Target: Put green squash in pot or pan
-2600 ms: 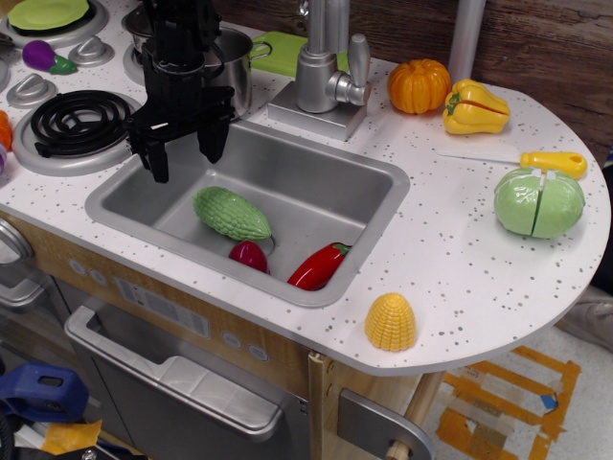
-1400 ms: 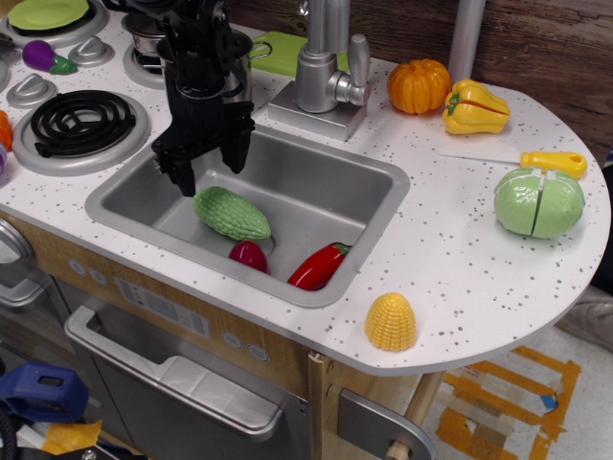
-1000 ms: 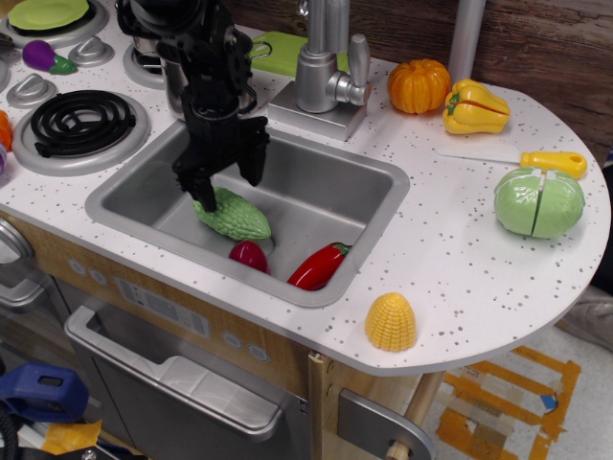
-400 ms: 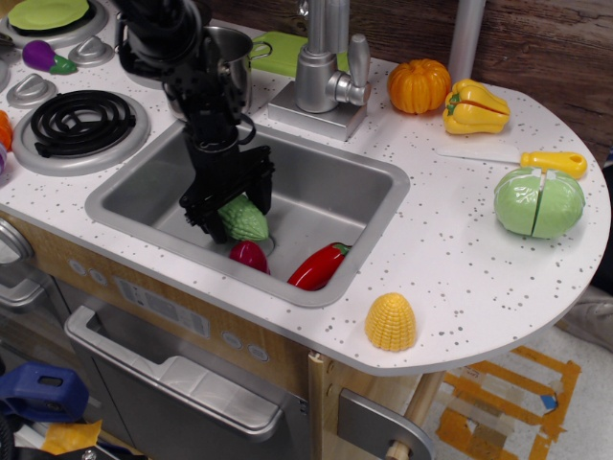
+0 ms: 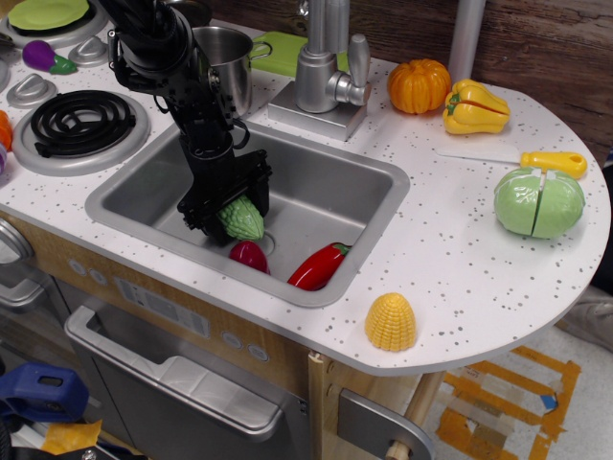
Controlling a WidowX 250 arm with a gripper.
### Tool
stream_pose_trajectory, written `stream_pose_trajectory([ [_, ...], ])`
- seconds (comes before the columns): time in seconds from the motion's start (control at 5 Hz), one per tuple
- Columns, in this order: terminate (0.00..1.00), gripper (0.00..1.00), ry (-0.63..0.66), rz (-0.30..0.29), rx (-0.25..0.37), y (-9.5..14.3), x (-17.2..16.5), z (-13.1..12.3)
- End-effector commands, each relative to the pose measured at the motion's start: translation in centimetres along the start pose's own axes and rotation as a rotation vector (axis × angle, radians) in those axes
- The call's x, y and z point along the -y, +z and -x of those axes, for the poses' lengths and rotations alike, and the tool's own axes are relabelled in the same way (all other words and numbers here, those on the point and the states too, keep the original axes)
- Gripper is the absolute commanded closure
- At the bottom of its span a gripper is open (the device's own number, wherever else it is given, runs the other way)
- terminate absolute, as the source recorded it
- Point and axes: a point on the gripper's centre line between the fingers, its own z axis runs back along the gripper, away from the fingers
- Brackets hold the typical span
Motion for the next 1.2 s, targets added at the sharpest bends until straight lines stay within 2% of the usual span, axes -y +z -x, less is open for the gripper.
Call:
stream_pose_trajectory([
  [0.0,0.0,1.0,-0.006,-0.061,0.13,5.3,0.4,-1.9],
  [0.2,0.0,1.0,0.0,-0.142,0.195,8.6,-0.6,-2.9],
  [0.4,0.0,1.0,0.007,-0.198,0.263,11.3,-1.6,-4.6],
  [0.6,0.0,1.0,0.015,-0.231,0.342,12.9,-2.9,-5.5],
  [0.8,0.0,1.0,-0.005,-0.239,0.45,14.7,-2.6,-7.0],
  [1.0,0.0,1.0,-0.039,-0.259,0.51,16.7,-1.6,-8.7],
])
